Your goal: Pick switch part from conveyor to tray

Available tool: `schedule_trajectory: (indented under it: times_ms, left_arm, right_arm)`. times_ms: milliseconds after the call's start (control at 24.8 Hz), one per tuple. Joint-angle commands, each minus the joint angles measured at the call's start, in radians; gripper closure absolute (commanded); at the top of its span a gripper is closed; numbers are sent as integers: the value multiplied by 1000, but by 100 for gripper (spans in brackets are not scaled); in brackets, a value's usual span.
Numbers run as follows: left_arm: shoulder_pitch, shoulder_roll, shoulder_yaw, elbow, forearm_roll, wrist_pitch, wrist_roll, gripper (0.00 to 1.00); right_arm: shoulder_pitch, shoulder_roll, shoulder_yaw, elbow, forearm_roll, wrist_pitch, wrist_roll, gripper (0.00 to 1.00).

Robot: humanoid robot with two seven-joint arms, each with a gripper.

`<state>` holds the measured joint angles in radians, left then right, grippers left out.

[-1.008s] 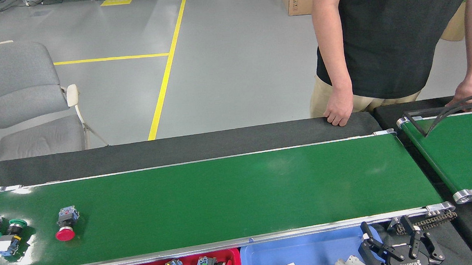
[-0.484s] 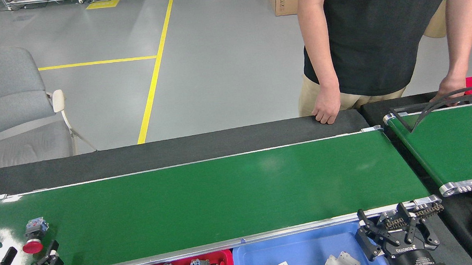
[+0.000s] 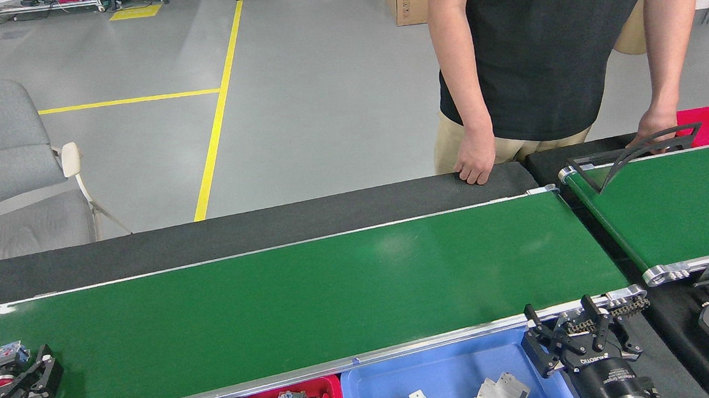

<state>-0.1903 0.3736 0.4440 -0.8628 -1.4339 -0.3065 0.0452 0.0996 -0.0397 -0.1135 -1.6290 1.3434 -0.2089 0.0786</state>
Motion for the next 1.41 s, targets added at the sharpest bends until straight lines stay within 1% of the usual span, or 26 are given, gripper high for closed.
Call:
schedule_trajectory:
  times_ms: [0,121,202,282,322,363,403,443,484,524,564,605,645,685,726,806,887,967,1008,1088,1129,1209,1290,1371]
  left_arm:
    - [-9,5,-2,1,3,9,15,80]
    - [-8,-7,-4,-39,21,-13,16,86]
    - [17,-33,-4,-114,47,-66,15,87]
    - [107,-81,-4,-260,58,-163,10,87]
    - [152,-93,-4,-341,58,-203,4,87]
    - [222,-110,-4,-447,61,-259,1,86]
    - [294,-130,-4,-548,61,-321,-2,78]
    - [345,-150,-5,-616,61,-364,-7,74]
    - [405,-188,-14,-699,58,-419,-16,71]
    - [442,-216,-25,-746,56,-451,-24,65]
    - [486,-246,-41,-799,56,-479,-36,53]
    - [523,-268,-50,-840,56,-479,-39,47]
    - [554,-286,-53,-869,56,-479,-39,37]
    - [581,-303,-54,-889,56,-479,-41,13]
    - [597,-321,-54,-904,56,-479,-39,2]
    - [601,-337,-57,-912,56,-479,-39,1]
    - [601,-340,-51,-911,56,-479,-39,0]
    - [601,-340,-41,-907,61,-479,-39,0]
    - [601,-343,-27,-906,61,-479,-34,0]
    - [604,-346,56,-906,61,-479,-27,0]
    - [604,-358,104,-903,61,-464,-27,0]
    - [600,-378,197,-891,58,-382,-22,0]
    - [604,-378,246,-871,49,-302,4,0]
    - [612,-367,272,-831,49,-276,15,0]
  right_arm:
    - [-14,-9,-2,-11,-1,2,0,1]
    - [-17,-3,-2,-17,-3,2,-2,1]
    - [-17,-5,-3,-25,-3,2,0,1]
    - [-17,-9,-5,-28,-3,2,-2,1]
    - [-15,-16,-5,-28,-4,2,-2,1]
    - [-15,-22,-6,-29,-4,2,-2,1]
    - [-15,-22,-8,-34,-7,2,-2,1]
    - [-15,-22,-9,-38,-15,2,-2,1]
    - [-17,-25,-9,-43,-29,2,0,1]
    - [-15,-25,-11,-43,-35,3,0,1]
    - [-12,-26,-11,-45,-36,2,0,1]
    - [-6,-29,-11,-46,-36,2,-2,1]
    - [-4,-40,-9,-49,-36,2,-3,1]
    - [-1,-51,-9,-54,-38,2,-7,1]
    - [0,-55,-11,-58,-40,0,-8,1]
    - [0,-57,-11,-58,-52,0,-8,1]
    - [5,-57,-11,-58,-69,2,-7,1]
    - [17,-58,-11,-64,-72,0,-3,1]
    - [26,-58,-11,-69,-72,-6,-2,1]
    - [35,-60,-12,-75,-75,-21,-2,1]
    - [34,-58,-14,-75,-75,-21,-2,1]
    - [35,-55,-17,-74,-78,-21,-2,1]
    - [45,-55,-15,-74,-78,-26,-2,1]
    - [58,-57,-15,-74,-78,-35,-2,0]
